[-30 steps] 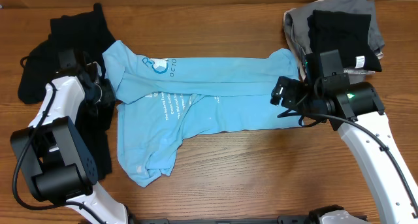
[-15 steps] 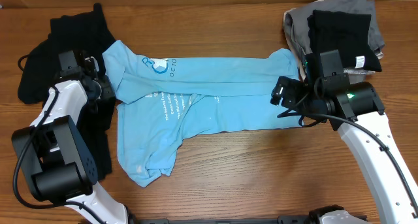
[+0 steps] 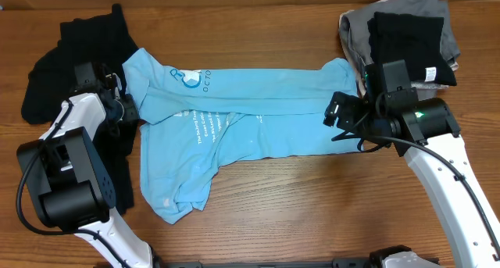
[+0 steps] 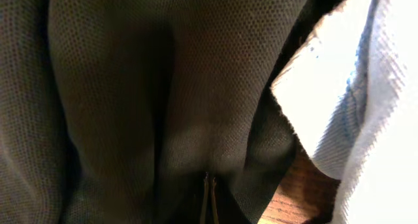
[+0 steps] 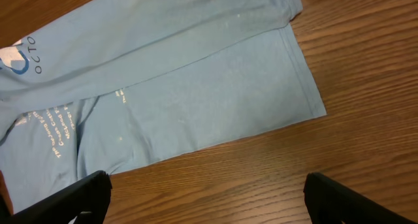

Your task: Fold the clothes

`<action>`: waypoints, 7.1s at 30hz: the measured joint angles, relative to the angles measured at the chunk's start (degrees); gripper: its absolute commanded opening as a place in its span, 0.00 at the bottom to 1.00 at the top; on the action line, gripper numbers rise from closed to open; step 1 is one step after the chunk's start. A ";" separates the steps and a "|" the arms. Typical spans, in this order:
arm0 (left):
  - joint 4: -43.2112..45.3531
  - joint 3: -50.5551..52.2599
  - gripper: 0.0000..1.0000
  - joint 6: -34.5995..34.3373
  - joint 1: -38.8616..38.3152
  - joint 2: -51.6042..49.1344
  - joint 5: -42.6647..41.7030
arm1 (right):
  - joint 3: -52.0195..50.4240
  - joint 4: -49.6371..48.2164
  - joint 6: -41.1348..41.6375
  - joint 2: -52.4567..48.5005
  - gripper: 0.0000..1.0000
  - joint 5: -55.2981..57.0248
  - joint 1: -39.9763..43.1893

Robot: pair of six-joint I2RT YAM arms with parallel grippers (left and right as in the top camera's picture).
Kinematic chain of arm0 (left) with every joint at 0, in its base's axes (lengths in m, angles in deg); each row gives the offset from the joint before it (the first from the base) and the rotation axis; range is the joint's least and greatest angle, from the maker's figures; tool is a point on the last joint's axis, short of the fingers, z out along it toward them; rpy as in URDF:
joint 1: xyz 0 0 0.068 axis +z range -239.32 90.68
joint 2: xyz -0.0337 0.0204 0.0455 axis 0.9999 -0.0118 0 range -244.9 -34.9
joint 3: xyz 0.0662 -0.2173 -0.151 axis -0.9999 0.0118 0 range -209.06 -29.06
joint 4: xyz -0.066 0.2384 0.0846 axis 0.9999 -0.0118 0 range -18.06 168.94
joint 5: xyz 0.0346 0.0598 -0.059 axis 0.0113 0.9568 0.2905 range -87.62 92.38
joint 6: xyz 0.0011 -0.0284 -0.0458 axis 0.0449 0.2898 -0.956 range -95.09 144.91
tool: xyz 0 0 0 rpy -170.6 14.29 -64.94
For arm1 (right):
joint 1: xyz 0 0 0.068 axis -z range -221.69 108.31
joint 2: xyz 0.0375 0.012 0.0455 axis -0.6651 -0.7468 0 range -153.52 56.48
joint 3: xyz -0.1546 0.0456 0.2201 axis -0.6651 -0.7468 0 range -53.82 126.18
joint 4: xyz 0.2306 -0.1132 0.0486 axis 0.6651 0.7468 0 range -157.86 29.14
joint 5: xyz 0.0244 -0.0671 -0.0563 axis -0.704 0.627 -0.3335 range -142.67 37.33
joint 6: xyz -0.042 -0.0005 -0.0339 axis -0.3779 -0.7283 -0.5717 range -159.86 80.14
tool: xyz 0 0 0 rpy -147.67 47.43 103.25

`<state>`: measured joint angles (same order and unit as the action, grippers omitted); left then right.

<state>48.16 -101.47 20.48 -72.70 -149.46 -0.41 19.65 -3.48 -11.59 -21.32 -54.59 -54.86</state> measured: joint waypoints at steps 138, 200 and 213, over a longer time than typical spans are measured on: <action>-32.15 29.59 0.78 -30.36 -42.01 44.59 -0.37 | -17.62 -2.93 -5.79 1.68 1.00 -12.85 14.14; -29.94 12.46 0.04 -25.31 -37.18 30.53 8.59 | -17.66 -14.97 -4.83 -13.40 0.75 -9.77 14.16; -30.03 12.44 0.04 -24.92 -37.18 30.53 9.11 | -21.51 -26.49 -0.72 -19.37 0.66 -8.20 14.16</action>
<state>18.13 -89.03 -4.43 -109.88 -118.93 8.70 -1.85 -29.97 -12.31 -40.69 -62.78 -40.69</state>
